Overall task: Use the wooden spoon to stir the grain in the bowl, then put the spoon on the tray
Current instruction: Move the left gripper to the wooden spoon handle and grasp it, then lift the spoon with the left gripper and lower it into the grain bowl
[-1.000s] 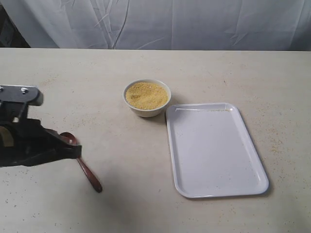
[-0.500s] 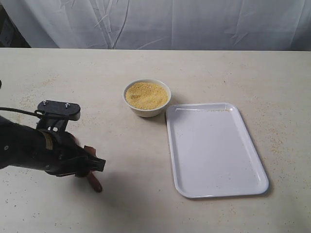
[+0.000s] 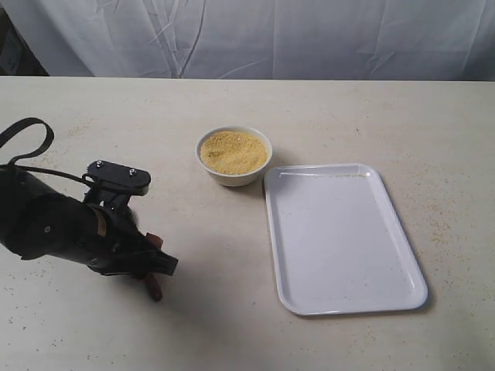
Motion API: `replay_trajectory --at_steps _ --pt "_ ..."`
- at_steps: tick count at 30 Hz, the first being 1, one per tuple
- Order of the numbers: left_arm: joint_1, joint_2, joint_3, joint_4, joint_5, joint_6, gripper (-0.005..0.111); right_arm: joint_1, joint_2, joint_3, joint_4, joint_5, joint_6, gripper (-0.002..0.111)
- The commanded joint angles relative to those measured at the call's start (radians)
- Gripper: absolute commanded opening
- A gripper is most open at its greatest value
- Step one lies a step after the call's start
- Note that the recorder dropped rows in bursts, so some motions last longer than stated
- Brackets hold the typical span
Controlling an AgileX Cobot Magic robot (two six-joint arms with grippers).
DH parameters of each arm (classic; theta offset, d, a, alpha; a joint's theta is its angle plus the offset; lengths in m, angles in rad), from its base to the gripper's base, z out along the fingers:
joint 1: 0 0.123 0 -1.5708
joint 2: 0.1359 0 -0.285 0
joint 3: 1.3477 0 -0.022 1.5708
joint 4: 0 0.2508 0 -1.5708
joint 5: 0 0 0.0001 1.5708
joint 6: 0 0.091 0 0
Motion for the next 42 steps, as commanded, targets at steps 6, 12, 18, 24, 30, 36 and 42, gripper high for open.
replay_trajectory --at_steps 6,12,18,24,30,36,42 --pt "-0.007 0.014 0.001 0.126 0.149 -0.004 0.0 -0.004 -0.006 -0.001 -0.002 -0.009 -0.004 0.009" --pt "-0.007 -0.082 -0.114 0.42 0.474 -0.084 0.0 -0.004 -0.006 -0.001 -0.002 -0.009 -0.004 0.009" --pt "-0.007 -0.191 -0.306 0.583 0.44 -0.061 0.0 -0.004 -0.006 -0.001 -0.002 -0.009 -0.004 0.009" --pt "-0.007 -0.096 -0.46 0.565 0.308 0.3 0.0 -0.004 -0.006 -0.001 -0.002 -0.009 -0.004 0.009" --pt "-0.009 0.084 -0.593 0.569 0.38 0.518 0.0 -0.004 -0.006 -0.001 -0.002 -0.009 -0.004 0.009" --pt "-0.036 0.187 -0.644 0.652 0.411 0.597 0.0 -0.004 -0.006 -0.001 -0.002 -0.009 -0.004 0.009" --pt "-0.049 0.26 -0.688 0.784 0.486 0.594 0.0 -0.004 -0.006 -0.001 -0.002 -0.009 -0.004 0.009"
